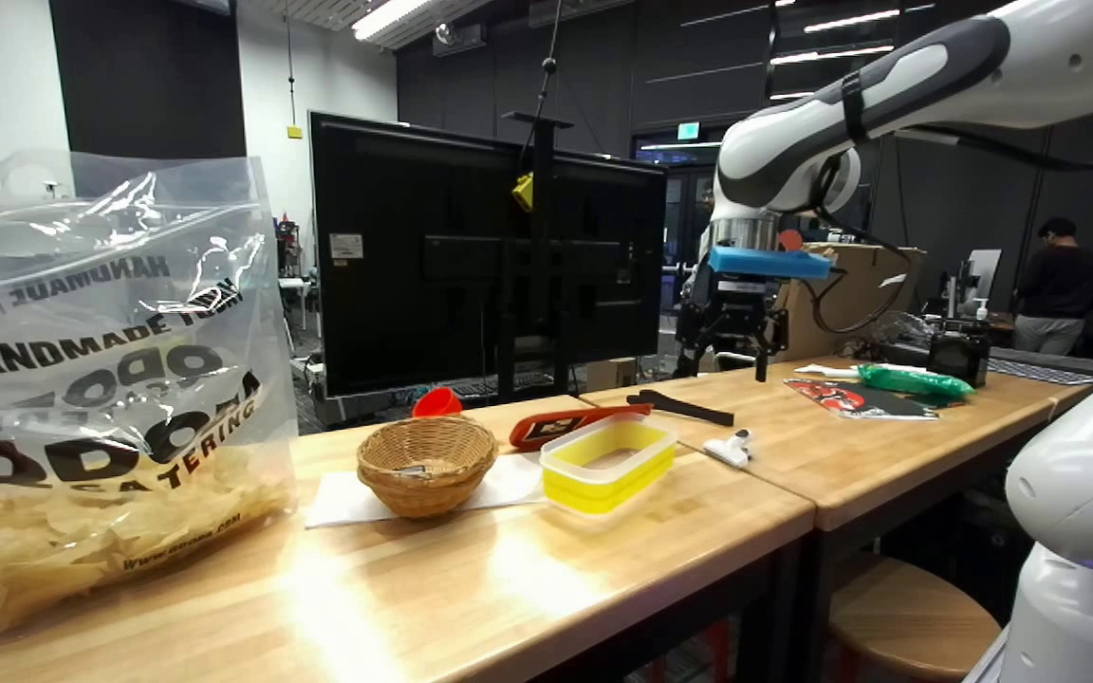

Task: Pick up the red lunch box lid and put it fully on the table

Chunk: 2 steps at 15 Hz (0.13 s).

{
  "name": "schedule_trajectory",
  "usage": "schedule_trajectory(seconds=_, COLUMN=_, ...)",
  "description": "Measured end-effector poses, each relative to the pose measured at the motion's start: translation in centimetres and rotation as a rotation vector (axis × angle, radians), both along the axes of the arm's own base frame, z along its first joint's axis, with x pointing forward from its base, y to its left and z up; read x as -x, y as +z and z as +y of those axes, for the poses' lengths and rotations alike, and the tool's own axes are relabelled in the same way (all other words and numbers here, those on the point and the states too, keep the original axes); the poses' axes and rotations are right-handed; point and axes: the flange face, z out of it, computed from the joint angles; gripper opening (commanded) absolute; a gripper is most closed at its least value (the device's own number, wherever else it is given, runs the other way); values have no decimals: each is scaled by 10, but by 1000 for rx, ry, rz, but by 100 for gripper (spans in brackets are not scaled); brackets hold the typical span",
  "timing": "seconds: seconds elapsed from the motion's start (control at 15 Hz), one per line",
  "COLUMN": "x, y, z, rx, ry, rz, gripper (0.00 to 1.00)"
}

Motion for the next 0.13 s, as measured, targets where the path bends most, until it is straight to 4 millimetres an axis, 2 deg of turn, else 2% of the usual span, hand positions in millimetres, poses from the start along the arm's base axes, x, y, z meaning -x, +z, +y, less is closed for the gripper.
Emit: schedule_trajectory(seconds=0.13, x=0, y=0, z=0, rx=0, ry=0, rz=0, gripper=100)
